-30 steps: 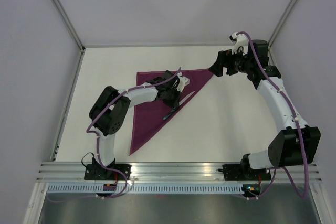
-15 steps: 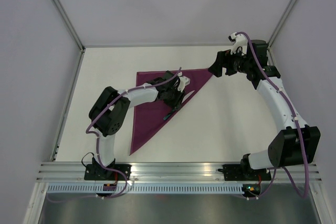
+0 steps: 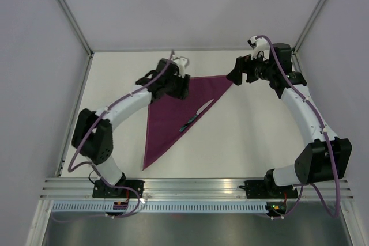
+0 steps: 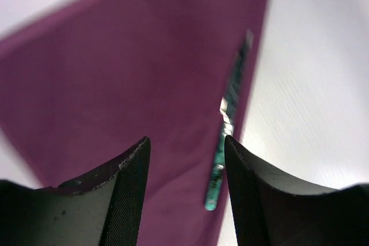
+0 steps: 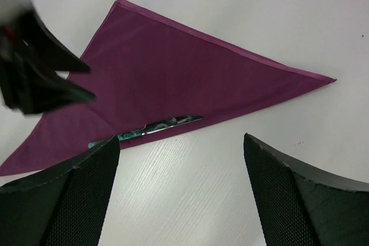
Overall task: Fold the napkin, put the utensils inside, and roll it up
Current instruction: Place the utensil onto the napkin, then fold the napkin
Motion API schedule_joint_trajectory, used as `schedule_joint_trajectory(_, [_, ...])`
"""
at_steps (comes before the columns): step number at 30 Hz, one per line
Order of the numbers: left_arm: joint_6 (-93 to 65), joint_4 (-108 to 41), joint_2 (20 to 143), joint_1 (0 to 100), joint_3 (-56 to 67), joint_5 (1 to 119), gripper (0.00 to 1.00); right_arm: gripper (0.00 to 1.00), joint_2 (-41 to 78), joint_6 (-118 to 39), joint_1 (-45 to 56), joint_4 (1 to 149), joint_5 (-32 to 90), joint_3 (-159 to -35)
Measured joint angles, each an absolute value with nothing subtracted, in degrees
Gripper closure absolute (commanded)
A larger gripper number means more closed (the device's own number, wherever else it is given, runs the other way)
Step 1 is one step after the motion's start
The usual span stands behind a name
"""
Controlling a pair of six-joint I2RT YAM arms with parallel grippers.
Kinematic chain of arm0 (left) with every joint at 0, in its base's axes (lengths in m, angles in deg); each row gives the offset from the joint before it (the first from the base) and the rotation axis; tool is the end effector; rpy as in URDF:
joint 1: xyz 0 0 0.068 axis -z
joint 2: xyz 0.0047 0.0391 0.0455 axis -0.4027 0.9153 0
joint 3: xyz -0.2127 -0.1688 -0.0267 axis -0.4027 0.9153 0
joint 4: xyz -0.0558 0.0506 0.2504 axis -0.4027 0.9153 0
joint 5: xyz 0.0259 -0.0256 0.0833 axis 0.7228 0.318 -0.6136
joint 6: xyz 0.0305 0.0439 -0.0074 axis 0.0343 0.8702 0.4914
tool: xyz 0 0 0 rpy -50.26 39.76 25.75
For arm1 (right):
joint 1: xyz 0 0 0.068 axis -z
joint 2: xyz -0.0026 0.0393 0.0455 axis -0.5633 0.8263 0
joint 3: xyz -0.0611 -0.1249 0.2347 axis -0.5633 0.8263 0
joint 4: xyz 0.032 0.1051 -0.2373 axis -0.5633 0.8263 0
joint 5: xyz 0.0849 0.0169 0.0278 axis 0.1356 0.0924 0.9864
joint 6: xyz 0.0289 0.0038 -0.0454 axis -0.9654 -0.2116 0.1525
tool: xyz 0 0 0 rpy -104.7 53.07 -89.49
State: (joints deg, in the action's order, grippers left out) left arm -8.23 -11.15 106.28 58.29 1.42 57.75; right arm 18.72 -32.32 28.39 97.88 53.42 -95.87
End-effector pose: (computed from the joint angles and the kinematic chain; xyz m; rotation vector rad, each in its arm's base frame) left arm 0.3224 -0.2266 0.2497 0.6466 2.3003 -0.4682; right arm 0.3178 0.0518 0.3528 -0.4428 2.0249 0.6398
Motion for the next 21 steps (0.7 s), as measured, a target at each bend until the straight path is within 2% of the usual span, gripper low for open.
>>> schedule_joint_trajectory(4, [-14.24, -8.94, 93.32, 48.04, 1.44, 53.88, 0.39, 0.11, 18.68, -28.82, 23.37, 97.82, 51.61, -95.67])
schedule_joint_trajectory(7, [-17.36, -6.64, 83.01, 41.33, 1.72, 50.69, 0.38, 0.15, 17.74, -25.19, 11.91, 95.74, 48.11, -92.16])
schedule_joint_trajectory(10, [-18.89, -2.32, 74.79, 40.68, 0.17, 47.72, 0.36, 0.2, 17.71, -22.31, -2.01, 92.81, 43.83, -86.43])
schedule_joint_trajectory(14, [-19.59, 1.97, 69.83, 41.4, -2.28, 45.03, 0.34, 0.26, 20.29, -19.07, -17.64, 89.53, 39.81, -80.81])
schedule_joint_trajectory(21, [-19.81, 8.2, 67.81, 41.12, -2.34, 40.86, 0.34, 0.35, 26.57, -14.64, -32.02, 83.39, 33.86, -79.57])
